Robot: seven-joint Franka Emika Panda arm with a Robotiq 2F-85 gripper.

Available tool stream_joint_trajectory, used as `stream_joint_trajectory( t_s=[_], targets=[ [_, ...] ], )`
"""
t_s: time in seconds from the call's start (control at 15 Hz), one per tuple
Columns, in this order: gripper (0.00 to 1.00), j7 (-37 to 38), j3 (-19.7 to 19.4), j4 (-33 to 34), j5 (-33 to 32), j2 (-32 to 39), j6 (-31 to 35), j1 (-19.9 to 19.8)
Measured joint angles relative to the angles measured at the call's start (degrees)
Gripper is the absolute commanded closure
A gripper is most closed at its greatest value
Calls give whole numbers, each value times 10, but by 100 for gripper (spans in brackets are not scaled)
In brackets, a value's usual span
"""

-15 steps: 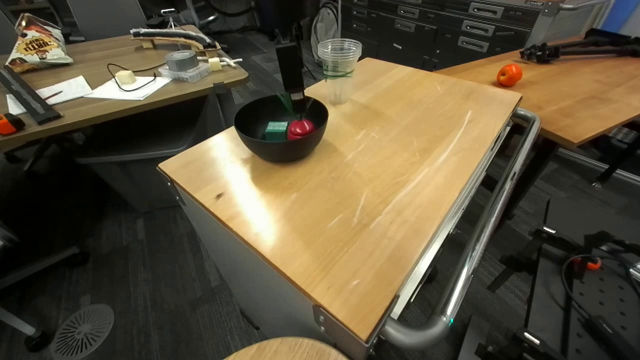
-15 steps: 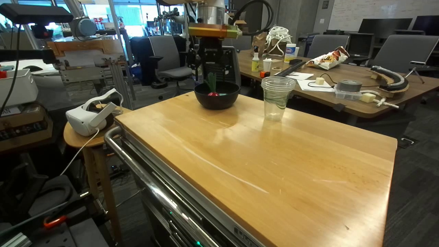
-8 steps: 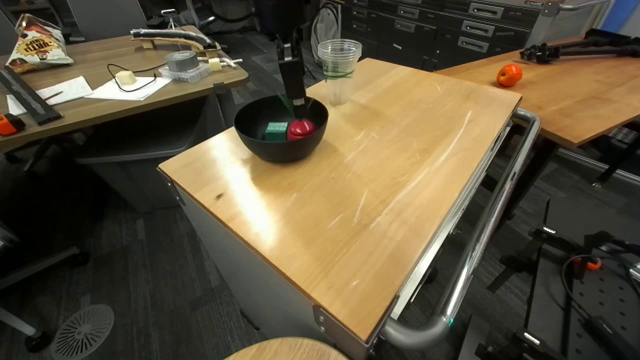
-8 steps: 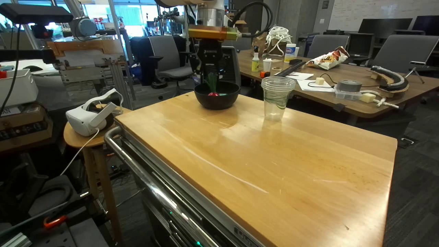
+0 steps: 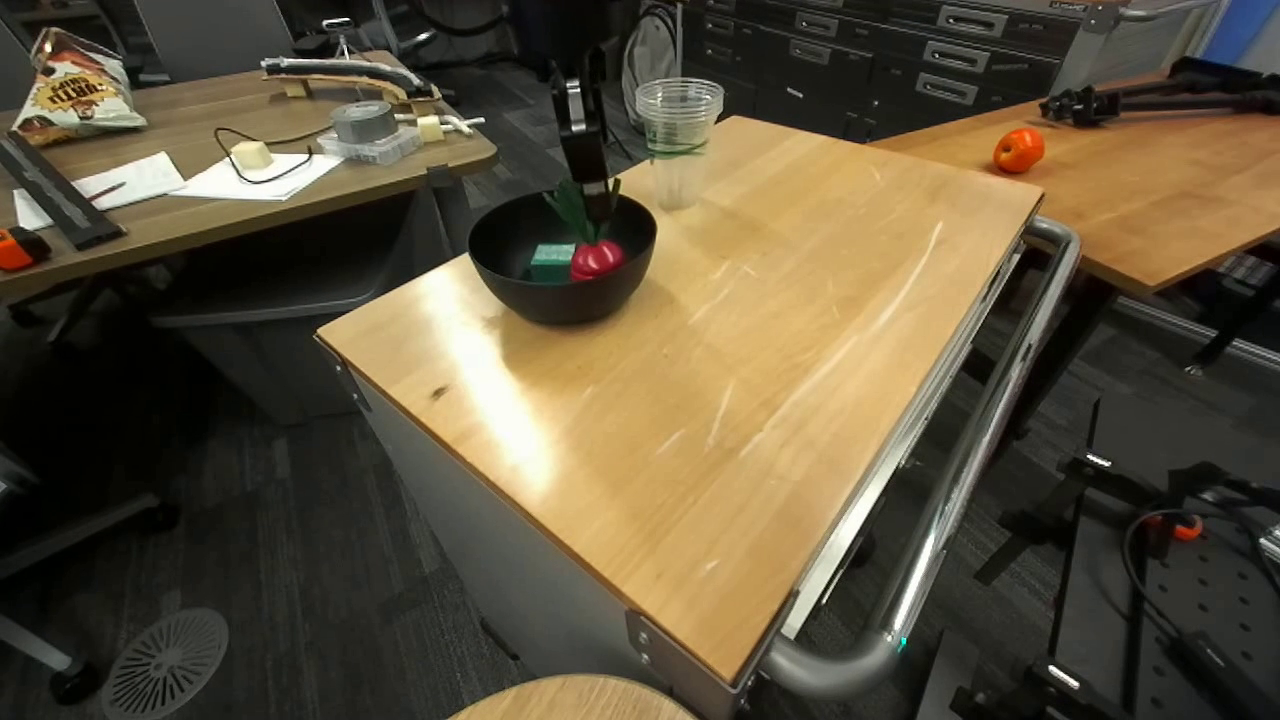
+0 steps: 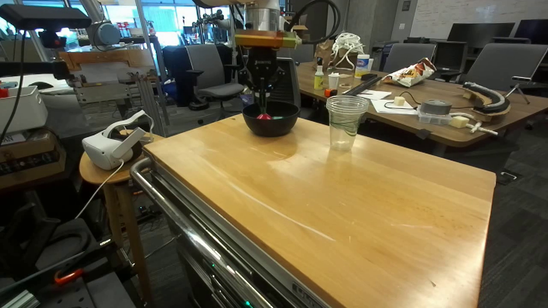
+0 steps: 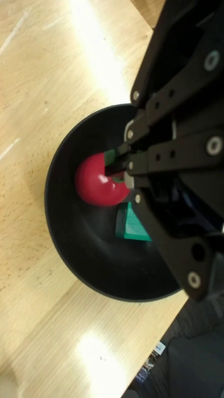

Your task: Stack the cups then put the radish toy and the green block on the table

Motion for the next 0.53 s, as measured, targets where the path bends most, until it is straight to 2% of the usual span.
stream_joint_trajectory(
  t_s=[0.27, 0.53],
  targets=[
    [99, -23, 1, -35, 2, -37, 3, -4],
    [99, -55, 1, -121, 2, -140, 3, -5]
  ],
)
